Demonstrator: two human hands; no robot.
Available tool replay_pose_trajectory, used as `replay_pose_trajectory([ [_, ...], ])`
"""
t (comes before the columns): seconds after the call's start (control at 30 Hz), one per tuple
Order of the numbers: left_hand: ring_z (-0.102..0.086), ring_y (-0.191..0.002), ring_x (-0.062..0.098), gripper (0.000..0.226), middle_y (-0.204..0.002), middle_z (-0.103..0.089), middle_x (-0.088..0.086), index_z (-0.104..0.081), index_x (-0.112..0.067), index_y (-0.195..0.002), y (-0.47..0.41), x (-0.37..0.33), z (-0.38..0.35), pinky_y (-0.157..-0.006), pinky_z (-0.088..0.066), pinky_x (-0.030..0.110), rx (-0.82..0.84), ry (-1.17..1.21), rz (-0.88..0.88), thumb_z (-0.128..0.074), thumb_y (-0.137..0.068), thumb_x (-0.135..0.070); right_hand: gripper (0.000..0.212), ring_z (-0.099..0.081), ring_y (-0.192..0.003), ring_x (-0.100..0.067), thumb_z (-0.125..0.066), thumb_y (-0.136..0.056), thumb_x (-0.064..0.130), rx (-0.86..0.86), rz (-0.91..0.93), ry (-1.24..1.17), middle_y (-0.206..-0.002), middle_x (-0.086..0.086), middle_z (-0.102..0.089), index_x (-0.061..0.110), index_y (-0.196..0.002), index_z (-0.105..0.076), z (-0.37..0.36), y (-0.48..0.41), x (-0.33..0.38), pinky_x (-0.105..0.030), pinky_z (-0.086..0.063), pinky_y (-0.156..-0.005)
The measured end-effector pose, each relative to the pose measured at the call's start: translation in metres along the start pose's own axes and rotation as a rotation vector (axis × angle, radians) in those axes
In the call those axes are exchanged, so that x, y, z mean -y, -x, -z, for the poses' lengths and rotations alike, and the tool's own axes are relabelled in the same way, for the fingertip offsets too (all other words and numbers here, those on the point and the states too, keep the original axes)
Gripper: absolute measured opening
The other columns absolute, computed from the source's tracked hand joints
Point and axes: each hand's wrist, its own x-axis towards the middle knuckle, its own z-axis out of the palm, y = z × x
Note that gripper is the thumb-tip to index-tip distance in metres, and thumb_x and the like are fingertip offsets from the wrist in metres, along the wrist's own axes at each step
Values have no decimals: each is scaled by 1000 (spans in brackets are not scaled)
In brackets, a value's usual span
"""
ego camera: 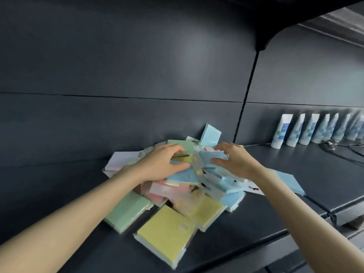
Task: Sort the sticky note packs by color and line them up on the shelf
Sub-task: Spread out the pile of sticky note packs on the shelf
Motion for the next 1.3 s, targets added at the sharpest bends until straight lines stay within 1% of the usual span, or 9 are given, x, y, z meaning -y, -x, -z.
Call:
replay_pose_trajectory([
  [0.27,-48,-121,11,55,-133,-53,-6,-50,-20,-130,-11,-37,-19,-87,-34,21,-45,-93,250,-55,-87,-55,54,-52,-110,-22,-60,-87,45,153,99,-120,-127,-5,-56,18,-133,-47,6,-17,-37,-27,-35,-81],
  [0.37,-50,-121,17,67,-135,-51,-1,-44,-18,-134,-25,-46,-25,-96,-40,29,20,-64,341,-53,-84,-61,62,-49,-120,-22,-57,-87,50,222,71,-184,-132,-5,-52,20,-139,-40,3,-20,-45,-25,-33,-83],
  [0.53,-57,-106,19,68,-116,-60,1,-43,-16,-133,-39,-55,-43,-91,-48,40,13,32,392,-59,-82,-58,59,-52,-90,-17,-67,-81,47,202,57,-385,-98,3,-54,18,-129,-47,-10,-26,-55,-24,-40,-71],
  [0.63,-61,-95,17,65,-100,-62,-5,-42,-19,-131,-44,-57,-47,-85,-51,38,-48,161,398,-65,-80,-53,57,-58,-98,-19,-75,-77,37,166,85,-543,-107,2,-57,20,-124,-49,-14,-28,-58,-28,-48,-83],
  [0.77,-67,-82,16,66,-85,-70,1,-39,-16,-130,-49,-57,-52,-80,-52,40,-97,360,411,-73,-78,-38,53,-59,-91,-17,-78,-75,28,114,140,-682,-115,-1,-54,25,-121,-51,-17,-27,-58,-30,-50,-82],
  [0.83,-66,-71,18,65,-84,-70,6,-40,-12,-129,-48,-58,-54,-71,-54,37,-130,504,417,-77,-76,-23,50,-61,-92,-19,-75,-78,25,101,152,-766,-119,-1,-55,28,-122,-51,-18,-24,-56,-29,-52,-81],
  [0.97,-61,-62,5,60,-82,-59,-1,-39,-21,-117,-47,-58,-51,-50,-47,12,-237,644,437,-77,-74,-4,48,-65,-79,-7,-68,-86,14,134,163,-865,-119,5,-58,27,-127,-47,-12,-22,-56,-14,-49,-72],
  [1.13,-65,-95,27,36,-101,-68,8,-60,-14,-104,-44,-49,-46,-82,-52,40,-351,607,437,-75,-73,-3,79,-56,-105,-10,-77,-77,21,327,118,-642,-119,2,-53,28,-141,-30,0,-18,-63,-16,-42,-83],
  [1.3,-64,-86,23,14,-100,-69,16,-64,-18,-91,-36,-53,-42,-85,-51,41,-437,695,433,-70,-81,-10,70,-50,-110,-13,-79,-73,35,318,99,-475,-118,1,-53,27,-133,-45,7,-16,-67,-19,-34,-88],
])
